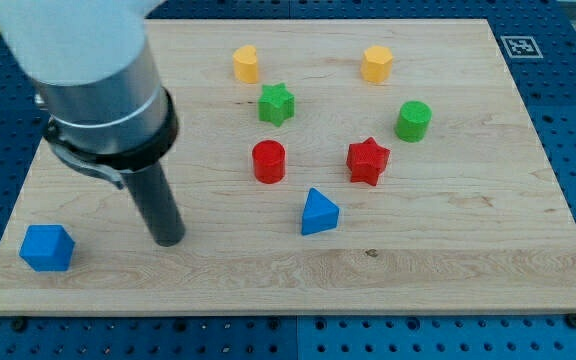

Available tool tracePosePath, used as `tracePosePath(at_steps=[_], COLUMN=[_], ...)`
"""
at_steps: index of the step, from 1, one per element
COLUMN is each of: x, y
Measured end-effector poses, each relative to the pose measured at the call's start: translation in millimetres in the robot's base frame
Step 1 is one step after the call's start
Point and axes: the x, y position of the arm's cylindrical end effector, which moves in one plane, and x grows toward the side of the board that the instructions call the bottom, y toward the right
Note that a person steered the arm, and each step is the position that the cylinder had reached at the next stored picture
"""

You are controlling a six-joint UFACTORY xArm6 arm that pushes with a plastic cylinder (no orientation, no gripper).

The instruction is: Put your hand vertically below the blue triangle

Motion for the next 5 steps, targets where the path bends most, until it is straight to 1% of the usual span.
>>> tracePosePath(at_steps=[2,3,5], x=[10.6,10.6,10.6], y=[68.9,78.2,78.9])
